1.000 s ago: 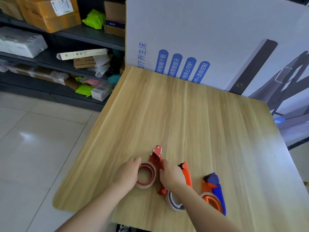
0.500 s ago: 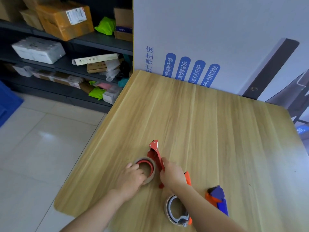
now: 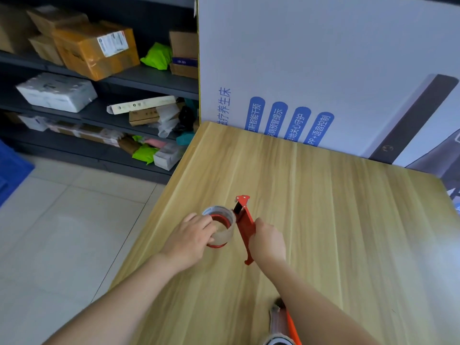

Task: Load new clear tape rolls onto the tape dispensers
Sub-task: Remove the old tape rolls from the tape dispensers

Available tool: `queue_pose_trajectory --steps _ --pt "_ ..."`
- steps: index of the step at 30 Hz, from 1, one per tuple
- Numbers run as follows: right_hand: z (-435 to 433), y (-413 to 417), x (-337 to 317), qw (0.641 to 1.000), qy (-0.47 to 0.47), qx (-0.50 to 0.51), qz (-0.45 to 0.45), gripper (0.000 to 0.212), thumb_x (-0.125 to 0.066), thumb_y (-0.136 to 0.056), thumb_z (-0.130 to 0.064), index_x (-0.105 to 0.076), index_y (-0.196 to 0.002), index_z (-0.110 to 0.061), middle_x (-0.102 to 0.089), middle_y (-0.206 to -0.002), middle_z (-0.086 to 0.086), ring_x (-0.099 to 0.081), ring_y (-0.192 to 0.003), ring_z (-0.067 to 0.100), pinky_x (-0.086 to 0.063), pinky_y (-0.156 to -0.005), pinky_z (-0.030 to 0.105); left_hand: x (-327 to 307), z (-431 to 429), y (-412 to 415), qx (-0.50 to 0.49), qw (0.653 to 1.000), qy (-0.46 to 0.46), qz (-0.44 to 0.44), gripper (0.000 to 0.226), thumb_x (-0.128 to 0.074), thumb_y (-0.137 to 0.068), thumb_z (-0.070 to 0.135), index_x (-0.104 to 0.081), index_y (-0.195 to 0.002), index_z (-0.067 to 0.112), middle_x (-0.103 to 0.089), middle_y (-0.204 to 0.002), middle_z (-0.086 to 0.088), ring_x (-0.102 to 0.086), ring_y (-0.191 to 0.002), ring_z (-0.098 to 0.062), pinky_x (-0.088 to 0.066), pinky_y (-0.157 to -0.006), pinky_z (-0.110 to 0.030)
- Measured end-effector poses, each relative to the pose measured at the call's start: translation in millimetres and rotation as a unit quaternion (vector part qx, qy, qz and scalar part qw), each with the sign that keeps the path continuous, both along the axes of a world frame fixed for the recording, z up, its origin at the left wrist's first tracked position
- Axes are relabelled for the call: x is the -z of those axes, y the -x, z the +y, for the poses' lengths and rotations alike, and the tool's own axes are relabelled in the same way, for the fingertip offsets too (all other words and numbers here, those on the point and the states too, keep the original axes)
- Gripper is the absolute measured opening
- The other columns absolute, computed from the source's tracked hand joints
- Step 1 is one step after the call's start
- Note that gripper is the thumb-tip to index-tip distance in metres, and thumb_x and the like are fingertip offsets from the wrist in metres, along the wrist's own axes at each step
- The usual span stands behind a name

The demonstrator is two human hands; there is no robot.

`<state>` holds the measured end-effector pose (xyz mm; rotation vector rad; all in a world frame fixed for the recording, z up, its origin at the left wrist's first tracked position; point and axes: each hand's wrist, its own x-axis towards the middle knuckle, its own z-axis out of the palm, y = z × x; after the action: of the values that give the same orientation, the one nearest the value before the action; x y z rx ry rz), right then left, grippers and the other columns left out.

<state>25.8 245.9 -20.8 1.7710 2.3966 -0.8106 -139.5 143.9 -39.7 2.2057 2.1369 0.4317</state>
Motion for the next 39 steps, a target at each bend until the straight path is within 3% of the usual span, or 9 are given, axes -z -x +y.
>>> queue_pose_trajectory --steps 4,8,14,17,22,28,31,35,39 --pt "28.0 26.6 -3.0 1.0 -0.013 0.023 -0.001 0.013 -0.038 -0.088 -0.002 -0.044 -0.086 -0.013 -0.052 -0.065 0.0 -0.05 -0.05 0.017 -0.034 -0.039 0.025 -1.0 29.9 30.0 0.008 0.999 -0.038 0.001 0.01 -0.063 -0.084 0.014 -0.057 -0.077 0.018 -0.054 -0.079 0.006 -0.055 -0.074 -0.014 -0.047 -0.079 -0.03" --pt "54.7 52.8 3.4 0.999 -0.021 0.025 -0.012 0.016 -0.039 -0.085 0.002 -0.046 -0.092 -0.011 -0.066 -0.07 0.007 -0.065 -0.062 0.029 -0.05 -0.049 0.032 4.2 52.8 54.2 0.04 0.995 -0.08 0.034 0.021 -0.042 -0.091 0.018 -0.055 -0.076 0.014 -0.051 -0.079 0.001 -0.051 -0.072 -0.019 -0.036 -0.075 -0.028" --pt "87.2 76.5 22.9 0.997 -0.028 0.069 -0.02 0.017 -0.039 -0.085 0.003 -0.051 -0.09 -0.009 -0.06 -0.069 0.006 -0.056 -0.057 0.026 -0.035 -0.041 0.027 10.4 100.1 92.4 -0.074 0.993 -0.064 -0.072 0.009 -0.066 -0.083 0.01 -0.058 -0.082 0.006 -0.056 -0.082 -0.006 -0.055 -0.071 -0.024 -0.048 -0.061 -0.034" --pt "96.4 83.7 33.4 0.996 -0.038 0.074 -0.018 0.018 -0.039 -0.086 0.0 -0.053 -0.092 -0.009 -0.061 -0.067 0.006 -0.053 -0.052 0.024 -0.033 -0.04 0.026 17.7 128.5 109.1 -0.109 0.99 -0.013 -0.094 0.008 -0.065 -0.085 0.014 -0.065 -0.088 0.006 -0.061 -0.09 -0.006 -0.058 -0.083 -0.025 -0.048 -0.065 -0.035" --pt "107.4 91.4 54.3 0.995 -0.042 0.085 -0.015 0.02 -0.036 -0.086 -0.003 -0.053 -0.092 -0.011 -0.067 -0.07 0.009 -0.065 -0.064 0.034 -0.056 -0.059 0.04 36.8 171.2 118.4 -0.167 0.98 0.044 -0.103 0.019 -0.055 -0.093 0.018 -0.068 -0.102 0.009 -0.06 -0.101 -0.004 -0.053 -0.099 -0.022 -0.05 -0.072 -0.037" --pt "111.3 89.7 59.2 0.995 -0.054 0.083 -0.008 0.02 -0.04 -0.089 -0.006 -0.056 -0.099 -0.011 -0.068 -0.077 0.011 -0.063 -0.071 0.036 -0.055 -0.064 0.042 65.9 185.6 111.2 -0.141 0.98 0.118 -0.082 0.054 -0.059 -0.088 0.008 -0.043 -0.139 0.015 -0.045 -0.138 -0.013 -0.041 -0.13 -0.03 -0.045 -0.099 -0.043" --pt "109.8 88.3 60.3 0.995 -0.058 0.081 0.0 0.019 -0.041 -0.089 -0.007 -0.056 -0.1 -0.011 -0.068 -0.077 0.011 -0.064 -0.07 0.036 -0.055 -0.064 0.043 67.9 169.1 101.8 -0.109 0.994 0.004 -0.02 0.034 -0.06 -0.082 0.008 -0.066 -0.115 0.015 -0.06 -0.11 -0.008 -0.055 -0.104 -0.029 -0.045 -0.082 -0.04" --pt "103.5 87.9 60.8 0.996 -0.055 0.072 0.006 0.018 -0.042 -0.09 -0.008 -0.056 -0.1 -0.011 -0.067 -0.077 0.009 -0.065 -0.067 0.033 -0.056 -0.061 0.043 69.7 156.1 88.2 -0.162 0.972 0.103 -0.133 0.026 -0.048 -0.095 0.025 -0.063 -0.114 0.014 -0.057 -0.097 -0.002 -0.058 -0.077 -0.022 -0.047 -0.06 -0.033" --pt "86.4 80.2 58.1 0.996 -0.043 0.068 0.029 0.016 -0.039 -0.093 -0.01 -0.055 -0.095 -0.013 -0.066 -0.071 0.007 -0.068 -0.058 0.028 -0.057 -0.054 0.042 67.4 147.1 80.9 -0.201 0.954 0.115 -0.192 0.024 -0.046 -0.096 0.02 -0.068 -0.1 0.012 -0.058 -0.096 -0.001 -0.059 -0.074 -0.02 -0.053 -0.065 -0.036"
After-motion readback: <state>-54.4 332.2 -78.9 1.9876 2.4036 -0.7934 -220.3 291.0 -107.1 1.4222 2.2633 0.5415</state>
